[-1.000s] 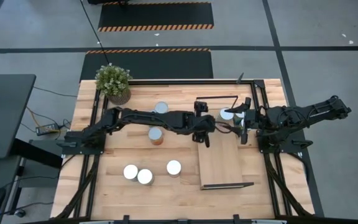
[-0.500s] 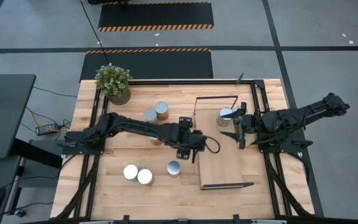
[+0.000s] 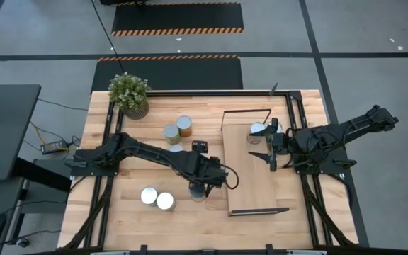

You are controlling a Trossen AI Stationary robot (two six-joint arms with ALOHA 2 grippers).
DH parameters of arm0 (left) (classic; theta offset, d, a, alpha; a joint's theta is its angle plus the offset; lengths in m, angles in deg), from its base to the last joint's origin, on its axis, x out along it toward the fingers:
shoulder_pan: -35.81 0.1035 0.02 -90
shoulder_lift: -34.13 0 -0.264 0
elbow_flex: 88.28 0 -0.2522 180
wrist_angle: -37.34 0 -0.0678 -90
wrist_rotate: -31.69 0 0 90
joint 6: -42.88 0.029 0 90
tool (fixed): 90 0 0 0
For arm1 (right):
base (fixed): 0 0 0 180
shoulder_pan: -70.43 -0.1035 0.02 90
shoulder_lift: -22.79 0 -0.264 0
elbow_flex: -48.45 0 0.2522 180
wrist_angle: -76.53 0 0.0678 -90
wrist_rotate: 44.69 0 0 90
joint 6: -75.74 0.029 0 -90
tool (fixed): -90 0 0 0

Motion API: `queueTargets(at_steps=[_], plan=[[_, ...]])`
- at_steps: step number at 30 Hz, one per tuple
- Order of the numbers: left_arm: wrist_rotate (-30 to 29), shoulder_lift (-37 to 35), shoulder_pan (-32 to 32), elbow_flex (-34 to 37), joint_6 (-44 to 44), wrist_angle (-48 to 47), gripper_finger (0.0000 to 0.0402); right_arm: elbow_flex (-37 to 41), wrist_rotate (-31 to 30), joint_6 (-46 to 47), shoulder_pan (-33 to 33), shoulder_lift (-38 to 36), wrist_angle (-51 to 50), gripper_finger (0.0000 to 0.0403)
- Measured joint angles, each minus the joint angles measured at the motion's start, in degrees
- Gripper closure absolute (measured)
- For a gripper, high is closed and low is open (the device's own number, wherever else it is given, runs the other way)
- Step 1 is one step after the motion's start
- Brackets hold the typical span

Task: Pick and place cans onto a shelf
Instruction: Put the canned pineapple on the shelf

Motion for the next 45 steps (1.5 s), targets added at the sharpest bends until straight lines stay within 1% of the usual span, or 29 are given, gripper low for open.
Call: queueTargets(at_steps=[3,6,8,10,13,16,19,22,25,29,32,36,39,43,45], plan=[[-0.46,-3.39,-1.07,4.41,-1.98,-0.55,0.0012,-0.02,0.0,0.0,0.0,0.19,0.08,0.0089],[-1.72,-9.9,-2.11,12.8,-5.96,1.88,0.0012,-0.02,-0.01,-0.07,-0.02,0.48,0.2,0.0089],[-2.54,-14.93,-2.94,19.08,-9.16,5.14,0.0012,-0.02,-0.01,-0.36,-0.01,0.53,0.31,0.0089],[-2.57,-20.07,-3.64,25.04,-13.21,8.26,0.0012,-0.02,-0.02,-0.75,-0.02,0.51,0.67,0.0089],[-2.42,-26.5,-4.26,32.49,-20.53,9.91,0.0012,-0.02,-0.02,-1.34,-0.02,0.51,1.24,0.0089],[-1.0,-31.28,-4.25,38.53,-27.7,9.93,0.0012,-0.02,-0.02,-1.55,0.0,0.51,1.58,0.0089],[1.04,-34.48,-4.06,43.65,-33.7,10.25,0.0012,-0.02,0.0,-1.86,-0.01,0.51,1.63,0.0089],[4.72,-36.04,-3.09,48.14,-36.49,11.75,0.0012,-0.02,0.06,-2.37,-0.02,0.51,1.83,0.0089],[8.26,-35.95,-0.81,52.28,-36.69,15.54,0.0012,-0.02,0.15,-2.85,-0.02,0.51,2.17,0.0089],[12.9,-35.62,3.59,57.27,-34.38,26.23,0.0012,-0.02,0.18,-3.04,-0.02,0.51,2.38,0.0089],[12.96,-35.62,6.94,59.07,-32.26,30.98,0.0012,-0.02,0.2,-3.04,-0.02,0.51,2.73,0.0089],[12.74,-35.64,10.72,59.89,-30.03,32.76,0.0012,-0.02,0.75,-3.29,-0.02,0.51,2.92,0.0089],[13.19,-35.64,12.28,59.87,-27.58,37.14,0.0012,-0.02,0.88,-3.91,0.0,0.51,3.34,0.0089],[13.75,-35.0,13.57,59.83,-26.07,40.6,0.0012,-0.02,0.88,-3.91,0.0,0.51,3.38,0.0089],[14.1,-34.71,13.93,59.87,-26.06,40.86,0.0012,-0.02,0.88,-3.9,-0.02,0.51,3.46,0.0089]])
